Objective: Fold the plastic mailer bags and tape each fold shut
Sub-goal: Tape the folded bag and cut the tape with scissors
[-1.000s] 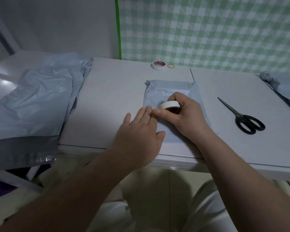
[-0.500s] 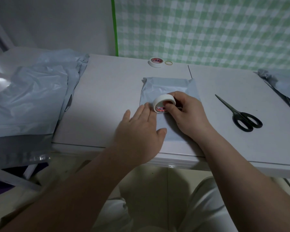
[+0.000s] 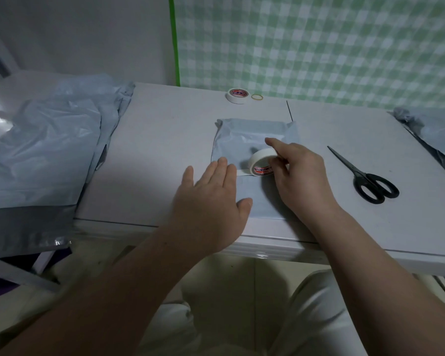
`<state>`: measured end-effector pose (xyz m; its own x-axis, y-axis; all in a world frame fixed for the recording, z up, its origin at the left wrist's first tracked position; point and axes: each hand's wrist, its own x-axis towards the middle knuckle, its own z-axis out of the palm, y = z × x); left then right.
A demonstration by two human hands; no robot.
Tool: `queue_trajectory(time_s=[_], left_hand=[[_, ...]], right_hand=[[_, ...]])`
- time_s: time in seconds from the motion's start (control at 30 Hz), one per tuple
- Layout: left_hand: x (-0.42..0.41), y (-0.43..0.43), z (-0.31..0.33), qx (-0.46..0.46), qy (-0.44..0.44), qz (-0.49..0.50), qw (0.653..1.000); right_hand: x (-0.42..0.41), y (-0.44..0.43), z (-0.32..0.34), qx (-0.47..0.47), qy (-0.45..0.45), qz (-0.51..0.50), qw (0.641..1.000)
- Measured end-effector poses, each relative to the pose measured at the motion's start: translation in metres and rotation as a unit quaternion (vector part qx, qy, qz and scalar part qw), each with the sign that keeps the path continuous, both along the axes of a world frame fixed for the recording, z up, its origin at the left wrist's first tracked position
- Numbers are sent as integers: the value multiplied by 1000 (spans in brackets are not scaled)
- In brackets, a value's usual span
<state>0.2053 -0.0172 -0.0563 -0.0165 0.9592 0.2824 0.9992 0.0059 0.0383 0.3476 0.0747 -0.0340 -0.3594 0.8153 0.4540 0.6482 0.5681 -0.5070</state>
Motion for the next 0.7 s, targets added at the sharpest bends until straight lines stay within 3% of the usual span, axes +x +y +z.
queue_trajectory(time_s=[0.37,0.7], left_hand=[[2,-1,10,-47,25,6,999],[15,-2,13,9,22,5,1000]], right_hand=[[-3,-9,12,15,-123,-24,992],[-10,-13,5,48,-122,-50,990]])
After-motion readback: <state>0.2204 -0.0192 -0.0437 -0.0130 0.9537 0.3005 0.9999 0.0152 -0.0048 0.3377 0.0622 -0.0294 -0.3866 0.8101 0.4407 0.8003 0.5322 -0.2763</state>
